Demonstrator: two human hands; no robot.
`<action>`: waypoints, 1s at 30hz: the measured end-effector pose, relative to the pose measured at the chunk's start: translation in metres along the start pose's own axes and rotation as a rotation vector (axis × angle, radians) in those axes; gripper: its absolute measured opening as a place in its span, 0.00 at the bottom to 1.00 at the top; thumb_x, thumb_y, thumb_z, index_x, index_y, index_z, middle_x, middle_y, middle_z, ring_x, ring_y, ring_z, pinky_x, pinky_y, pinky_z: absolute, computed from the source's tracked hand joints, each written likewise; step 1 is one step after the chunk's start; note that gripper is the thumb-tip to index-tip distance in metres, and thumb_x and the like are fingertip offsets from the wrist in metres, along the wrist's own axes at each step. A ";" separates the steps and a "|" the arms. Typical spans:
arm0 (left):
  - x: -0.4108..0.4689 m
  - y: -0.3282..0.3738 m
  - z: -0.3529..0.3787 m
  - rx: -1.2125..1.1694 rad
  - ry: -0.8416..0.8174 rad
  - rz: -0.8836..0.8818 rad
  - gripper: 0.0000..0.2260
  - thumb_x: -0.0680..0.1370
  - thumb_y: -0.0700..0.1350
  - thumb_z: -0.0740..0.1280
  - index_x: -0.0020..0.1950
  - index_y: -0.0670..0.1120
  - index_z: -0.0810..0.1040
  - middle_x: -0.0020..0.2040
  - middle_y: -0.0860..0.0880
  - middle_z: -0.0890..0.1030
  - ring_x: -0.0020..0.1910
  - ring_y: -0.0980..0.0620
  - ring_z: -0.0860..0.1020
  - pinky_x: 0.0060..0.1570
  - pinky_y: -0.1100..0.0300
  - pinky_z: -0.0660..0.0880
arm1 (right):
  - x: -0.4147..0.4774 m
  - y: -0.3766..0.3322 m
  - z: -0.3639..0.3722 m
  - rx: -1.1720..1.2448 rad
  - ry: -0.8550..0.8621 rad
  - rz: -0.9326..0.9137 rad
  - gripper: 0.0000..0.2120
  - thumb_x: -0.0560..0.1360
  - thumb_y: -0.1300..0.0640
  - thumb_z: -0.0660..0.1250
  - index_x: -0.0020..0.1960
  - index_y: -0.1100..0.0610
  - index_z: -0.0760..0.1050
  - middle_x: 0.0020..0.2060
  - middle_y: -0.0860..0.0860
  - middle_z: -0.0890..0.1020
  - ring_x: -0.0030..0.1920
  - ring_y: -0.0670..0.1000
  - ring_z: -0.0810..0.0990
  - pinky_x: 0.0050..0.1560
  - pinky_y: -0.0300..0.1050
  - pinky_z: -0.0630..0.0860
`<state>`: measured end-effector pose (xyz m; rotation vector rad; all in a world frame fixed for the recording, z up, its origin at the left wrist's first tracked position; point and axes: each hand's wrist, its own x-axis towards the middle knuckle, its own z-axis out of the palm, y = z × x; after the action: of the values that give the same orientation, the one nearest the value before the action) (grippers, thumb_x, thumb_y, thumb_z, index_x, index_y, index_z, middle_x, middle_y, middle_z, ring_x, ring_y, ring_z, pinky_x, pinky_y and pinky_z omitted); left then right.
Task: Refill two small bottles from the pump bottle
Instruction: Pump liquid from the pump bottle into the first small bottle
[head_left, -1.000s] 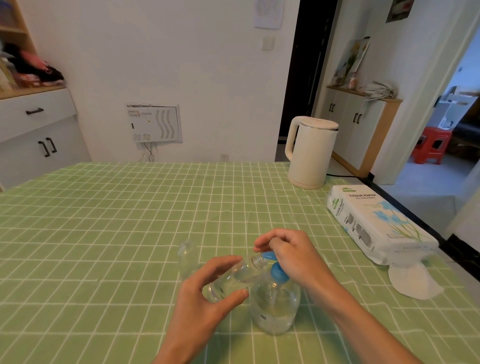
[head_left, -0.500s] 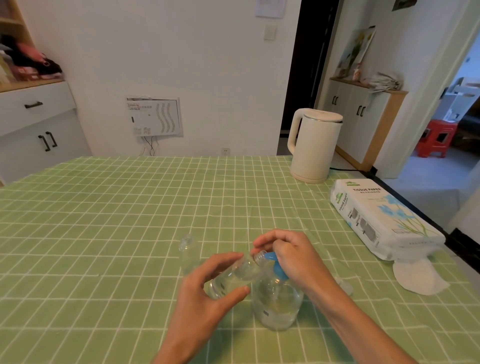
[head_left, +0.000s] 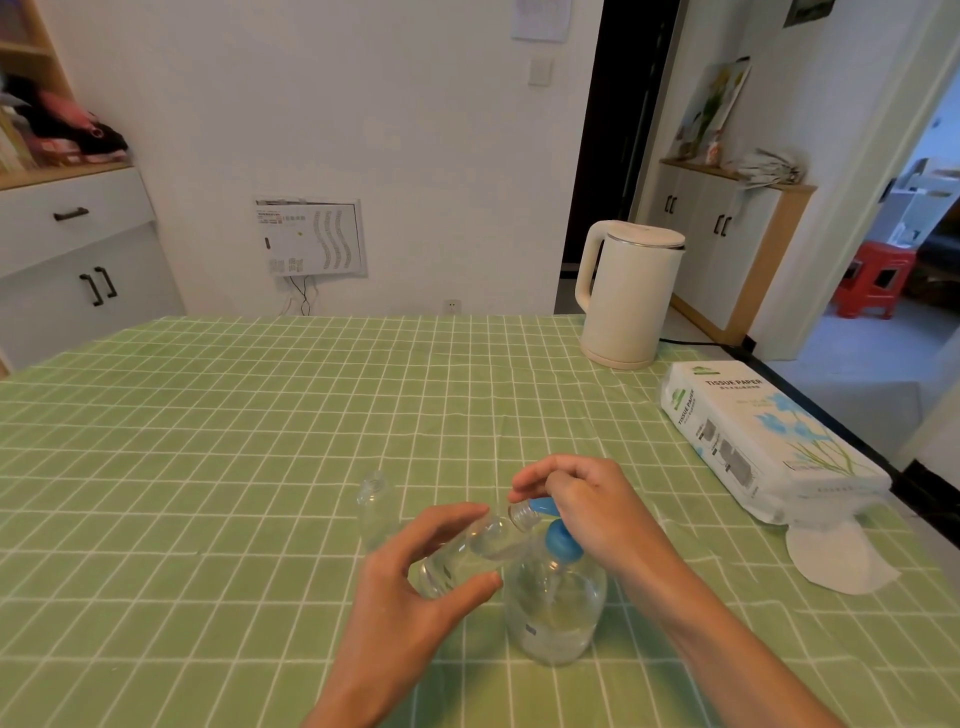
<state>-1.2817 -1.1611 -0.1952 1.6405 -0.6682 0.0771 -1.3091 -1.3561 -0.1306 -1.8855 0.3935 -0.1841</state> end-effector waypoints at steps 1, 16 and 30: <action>0.000 -0.001 0.000 0.002 -0.002 0.001 0.22 0.68 0.51 0.79 0.61 0.62 0.83 0.58 0.58 0.87 0.60 0.57 0.84 0.60 0.71 0.75 | 0.000 0.001 0.001 0.009 0.001 -0.002 0.20 0.82 0.66 0.57 0.46 0.52 0.86 0.42 0.45 0.90 0.45 0.34 0.85 0.40 0.22 0.73; -0.003 -0.009 -0.002 0.066 -0.004 -0.019 0.26 0.69 0.39 0.84 0.60 0.63 0.83 0.58 0.59 0.87 0.60 0.57 0.84 0.63 0.68 0.76 | 0.000 0.002 0.002 0.019 0.027 0.004 0.19 0.82 0.66 0.58 0.45 0.53 0.86 0.42 0.47 0.90 0.43 0.35 0.85 0.39 0.23 0.73; 0.000 -0.008 0.001 0.053 -0.018 -0.004 0.24 0.68 0.43 0.81 0.60 0.62 0.83 0.58 0.58 0.87 0.61 0.56 0.84 0.62 0.68 0.76 | 0.002 0.011 0.006 0.034 -0.026 -0.014 0.22 0.79 0.70 0.57 0.45 0.53 0.86 0.40 0.47 0.89 0.45 0.38 0.87 0.45 0.28 0.76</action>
<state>-1.2783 -1.1621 -0.2024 1.6948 -0.6815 0.0779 -1.3071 -1.3548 -0.1427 -1.8553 0.3572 -0.1742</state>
